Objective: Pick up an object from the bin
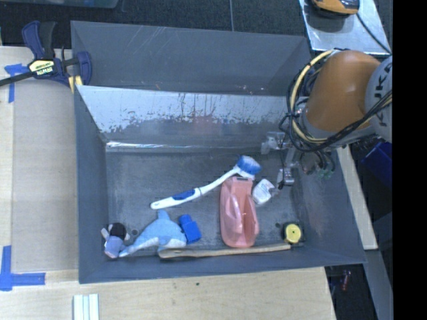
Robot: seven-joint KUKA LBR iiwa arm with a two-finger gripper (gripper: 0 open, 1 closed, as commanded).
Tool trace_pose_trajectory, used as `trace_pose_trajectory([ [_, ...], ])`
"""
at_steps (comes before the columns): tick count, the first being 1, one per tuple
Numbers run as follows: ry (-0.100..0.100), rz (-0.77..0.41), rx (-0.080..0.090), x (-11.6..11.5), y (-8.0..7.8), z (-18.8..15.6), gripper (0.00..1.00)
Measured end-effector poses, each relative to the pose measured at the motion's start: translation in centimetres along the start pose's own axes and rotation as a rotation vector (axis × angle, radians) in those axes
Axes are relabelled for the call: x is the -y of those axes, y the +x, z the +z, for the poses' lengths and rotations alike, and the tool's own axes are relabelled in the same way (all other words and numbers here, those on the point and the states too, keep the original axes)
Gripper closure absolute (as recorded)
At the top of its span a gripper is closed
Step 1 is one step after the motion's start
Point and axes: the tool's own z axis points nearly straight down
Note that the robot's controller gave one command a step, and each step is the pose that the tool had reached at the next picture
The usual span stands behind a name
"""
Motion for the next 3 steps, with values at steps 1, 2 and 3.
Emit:
trace_pose_trajectory([
  [1,0.001,-0.003,0.008,0.0,-0.2,-0.4,0.00],
  [2,0.002,-0.129,0.010,-3.1,-3.6,6.1,0.00],
  [3,0.003,-0.050,0.017,-3.9,-3.0,-0.6,0.00],
])
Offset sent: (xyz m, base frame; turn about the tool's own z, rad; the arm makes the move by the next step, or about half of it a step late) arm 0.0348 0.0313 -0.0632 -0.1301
